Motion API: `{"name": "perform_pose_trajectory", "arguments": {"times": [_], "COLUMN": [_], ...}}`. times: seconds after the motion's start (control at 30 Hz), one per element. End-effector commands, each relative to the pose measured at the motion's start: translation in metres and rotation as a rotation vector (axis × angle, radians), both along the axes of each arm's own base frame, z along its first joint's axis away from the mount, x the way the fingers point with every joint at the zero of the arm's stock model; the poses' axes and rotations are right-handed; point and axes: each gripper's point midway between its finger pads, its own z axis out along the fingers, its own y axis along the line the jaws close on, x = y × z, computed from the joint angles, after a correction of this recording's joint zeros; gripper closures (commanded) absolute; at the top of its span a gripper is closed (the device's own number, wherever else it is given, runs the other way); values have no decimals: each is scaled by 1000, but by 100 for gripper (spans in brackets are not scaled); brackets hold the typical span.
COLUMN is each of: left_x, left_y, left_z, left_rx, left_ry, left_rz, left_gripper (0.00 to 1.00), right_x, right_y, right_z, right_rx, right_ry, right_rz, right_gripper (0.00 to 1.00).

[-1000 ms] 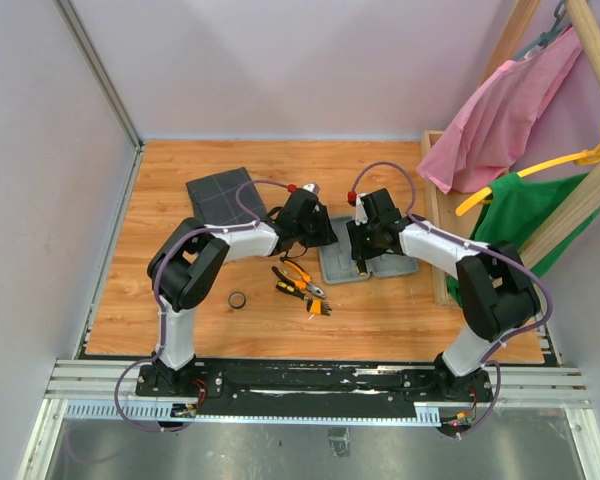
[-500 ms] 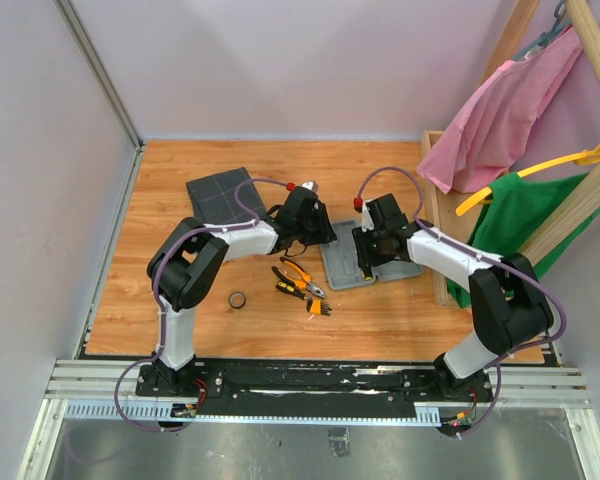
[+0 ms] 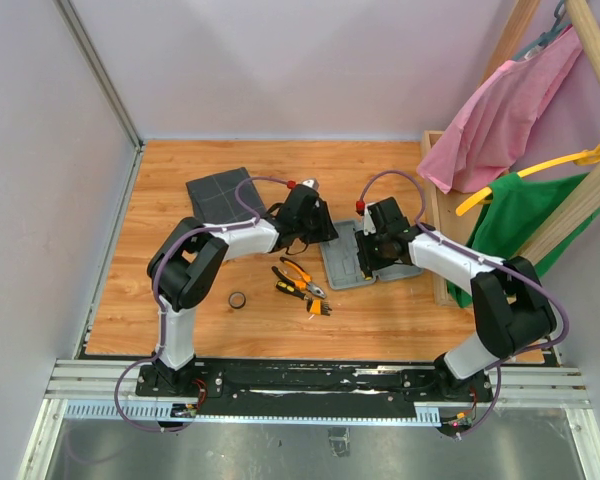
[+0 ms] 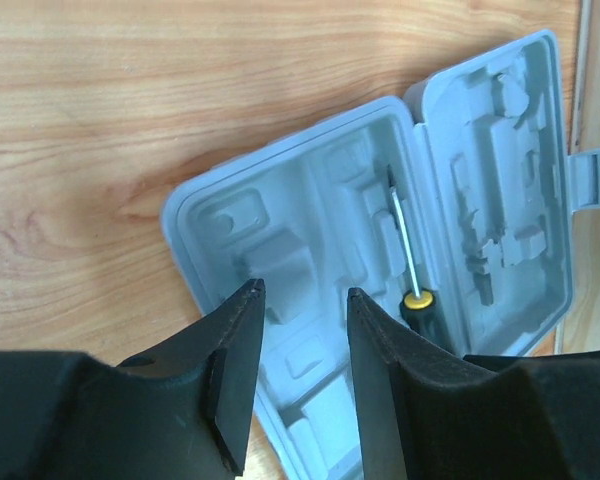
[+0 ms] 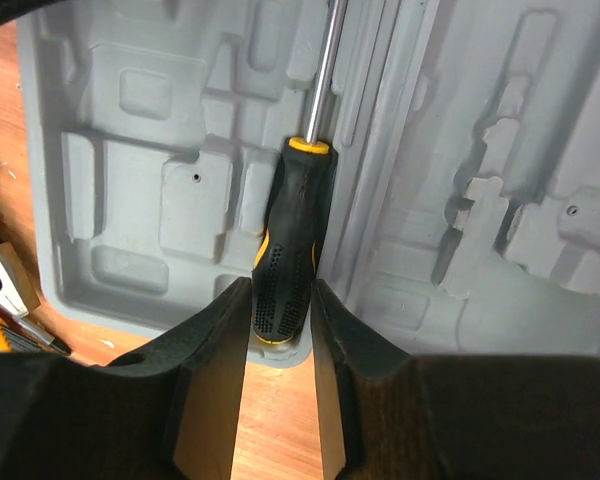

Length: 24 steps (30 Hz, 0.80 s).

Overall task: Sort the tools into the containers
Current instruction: Adjust the screwdriver in the storage box.

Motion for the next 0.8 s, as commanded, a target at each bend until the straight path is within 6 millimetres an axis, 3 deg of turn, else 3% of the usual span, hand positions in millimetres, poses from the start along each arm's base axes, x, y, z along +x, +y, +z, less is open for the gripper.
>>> {"name": "perform_pose_trajectory", "arguments": {"times": [0.0,0.4,0.77], "left_x": [8,21,36], "left_y": [-15,-42,-60], "left_z": [18,17,3], "left_rx": [-31,-62,-77], "left_ry": [-31,26,67], "left_rz": [-5,30,54], "left_gripper": [56,51,62], "right_x": [-8,-17,-21], "right_y": [-2,-5,-4], "right_z": [-13,-29,-33], "right_rx": [-14,-10,4], "right_ry": [49,85,93], "right_rz": [-6,-42,-41], "right_gripper": [69,77,77]}}
